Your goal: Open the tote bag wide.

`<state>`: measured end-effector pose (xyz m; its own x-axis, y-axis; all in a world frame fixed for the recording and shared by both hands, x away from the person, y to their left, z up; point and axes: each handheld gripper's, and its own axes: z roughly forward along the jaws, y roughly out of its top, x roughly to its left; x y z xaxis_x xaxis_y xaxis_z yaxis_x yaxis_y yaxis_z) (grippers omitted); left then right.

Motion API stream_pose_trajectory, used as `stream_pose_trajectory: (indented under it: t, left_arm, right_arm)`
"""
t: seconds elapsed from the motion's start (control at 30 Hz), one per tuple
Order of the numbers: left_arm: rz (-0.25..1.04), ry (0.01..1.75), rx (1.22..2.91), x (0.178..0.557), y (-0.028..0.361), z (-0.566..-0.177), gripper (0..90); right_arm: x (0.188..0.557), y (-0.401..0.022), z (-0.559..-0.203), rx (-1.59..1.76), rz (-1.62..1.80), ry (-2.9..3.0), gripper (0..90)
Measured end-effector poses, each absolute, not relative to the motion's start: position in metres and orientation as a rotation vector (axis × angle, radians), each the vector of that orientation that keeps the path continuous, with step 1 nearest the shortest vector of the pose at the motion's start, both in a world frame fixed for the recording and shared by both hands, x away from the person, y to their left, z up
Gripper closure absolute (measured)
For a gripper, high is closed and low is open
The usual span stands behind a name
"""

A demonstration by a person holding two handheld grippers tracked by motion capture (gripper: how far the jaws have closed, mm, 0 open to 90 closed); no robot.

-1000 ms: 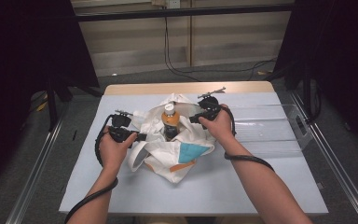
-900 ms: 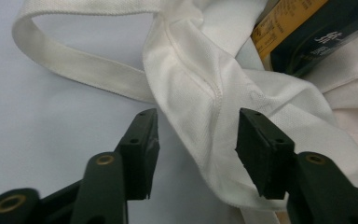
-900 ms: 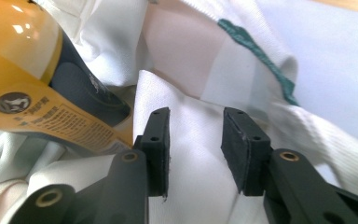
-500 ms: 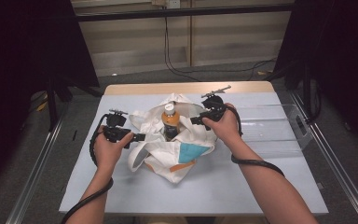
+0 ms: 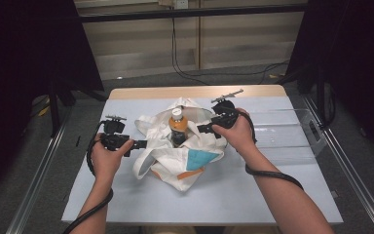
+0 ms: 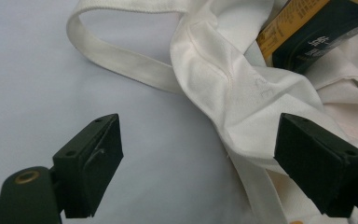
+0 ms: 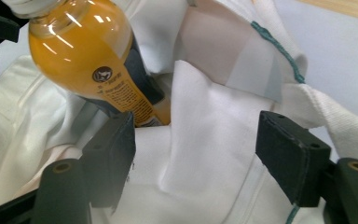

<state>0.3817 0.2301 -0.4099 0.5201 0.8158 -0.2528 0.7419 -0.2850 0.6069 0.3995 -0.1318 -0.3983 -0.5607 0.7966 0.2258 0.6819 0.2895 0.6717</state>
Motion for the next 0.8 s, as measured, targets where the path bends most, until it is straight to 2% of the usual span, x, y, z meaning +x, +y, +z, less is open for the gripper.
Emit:
stream_pose_trajectory:
  t: [0.2, 0.8]
  left_arm:
    - [0.147, 1.274, 2.039, 0.377, 0.237, -0.411, 14.6]
    - [0.182, 1.343, 1.998, 0.369, 0.256, -0.413, 13.6]
  right_arm:
    - [0.395, -0.131, -0.398, 1.376, 1.112, 2.398, 23.4]
    - [0.386, -0.122, -0.395, 1.366, 1.085, 2.419, 20.8]
